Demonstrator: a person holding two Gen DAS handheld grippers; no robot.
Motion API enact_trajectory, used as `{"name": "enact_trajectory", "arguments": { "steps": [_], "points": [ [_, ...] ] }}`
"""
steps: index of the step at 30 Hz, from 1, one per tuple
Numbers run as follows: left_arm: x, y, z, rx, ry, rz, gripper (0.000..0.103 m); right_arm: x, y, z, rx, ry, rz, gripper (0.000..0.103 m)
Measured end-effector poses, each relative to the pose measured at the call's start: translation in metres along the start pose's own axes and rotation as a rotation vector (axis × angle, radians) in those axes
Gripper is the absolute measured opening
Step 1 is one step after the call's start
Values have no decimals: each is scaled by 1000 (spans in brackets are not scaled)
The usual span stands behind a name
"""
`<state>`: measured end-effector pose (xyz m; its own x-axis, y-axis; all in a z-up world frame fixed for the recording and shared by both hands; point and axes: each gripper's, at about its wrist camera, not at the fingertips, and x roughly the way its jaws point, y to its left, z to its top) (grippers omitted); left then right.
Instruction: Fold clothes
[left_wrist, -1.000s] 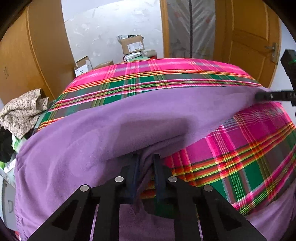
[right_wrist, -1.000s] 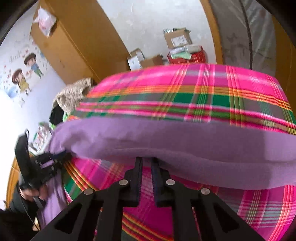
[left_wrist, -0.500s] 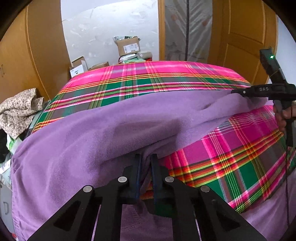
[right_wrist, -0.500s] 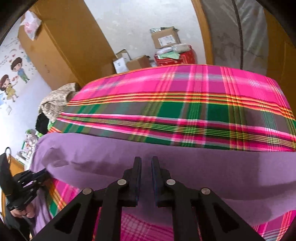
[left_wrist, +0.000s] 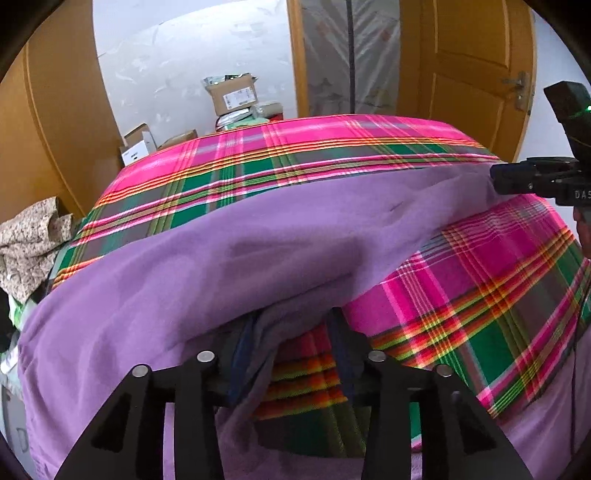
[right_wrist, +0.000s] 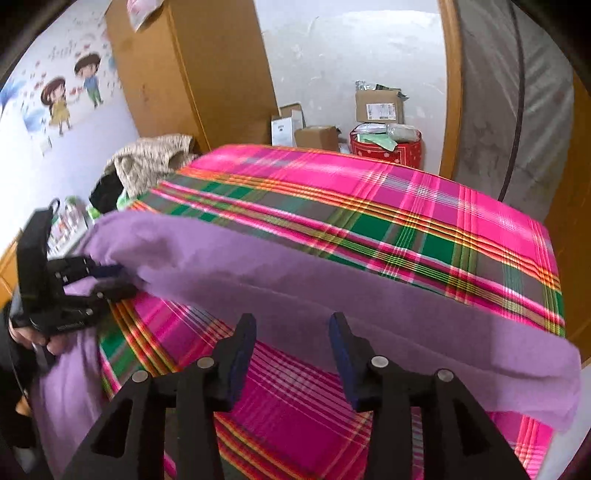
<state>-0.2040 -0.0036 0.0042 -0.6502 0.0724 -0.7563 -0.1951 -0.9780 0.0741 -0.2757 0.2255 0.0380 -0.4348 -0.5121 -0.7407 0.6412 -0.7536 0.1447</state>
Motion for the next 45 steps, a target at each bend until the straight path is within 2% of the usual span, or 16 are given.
{"name": "enact_trajectory", "arguments": {
  "steps": [2, 5, 7, 9, 11, 13, 16, 18, 20, 21, 22, 31, 34, 38, 41, 45],
  "points": [
    [2, -2, 1, 10, 4, -2, 48, 9, 0, 0, -24, 46, 3, 42],
    [4, -4, 2, 26, 9, -4, 50, 25, 1, 2, -66, 113, -54, 39],
    [5, -5, 2, 31, 8, -8, 51, 31, -2, 8, -65, 112, -90, 15],
    [6, -7, 3, 42, 7, -11, 51, 33, -5, 15, -48, 90, -116, 3],
    [6, -10, 3, 66, 3, -2, 40, 35, -8, 21, -32, 69, -136, 2],
    [5, -13, 3, 95, 0, 24, 18, 41, -10, 26, -24, 67, -145, 1],
    [3, -9, 3, 92, -4, 16, 8, 44, -9, 28, -22, 66, -140, 1],
    [1, -6, 3, 86, -7, -5, 6, 35, -6, 26, -25, 36, -95, 2],
    [-4, -3, 2, 81, -16, -23, 5, 24, -3, 22, -50, 16, -47, 17],
    [-7, -2, 2, 78, -25, -38, 5, 18, -1, 19, -65, 5, -27, 33],
    [-11, 0, 2, 76, -34, -53, 5, 12, 0, 16, -83, -7, -11, 44],
    [-34, -3, -2, 86, -76, -114, 5, 25, -5, 14, -137, 81, 8, 45],
    [-40, -4, -6, 82, -80, -136, 4, 26, -14, 19, -104, 50, -62, 44],
    [-49, -3, -10, 73, -92, -164, 4, 4, -21, 20, -38, -44, -77, 45],
    [-57, 1, -13, 53, -111, -189, 4, -15, -7, 11, -85, -81, -56, 45],
    [-72, 6, -15, 17, -146, -218, 4, -23, 26, -6, -189, -61, 16, 44]
  ]
}}
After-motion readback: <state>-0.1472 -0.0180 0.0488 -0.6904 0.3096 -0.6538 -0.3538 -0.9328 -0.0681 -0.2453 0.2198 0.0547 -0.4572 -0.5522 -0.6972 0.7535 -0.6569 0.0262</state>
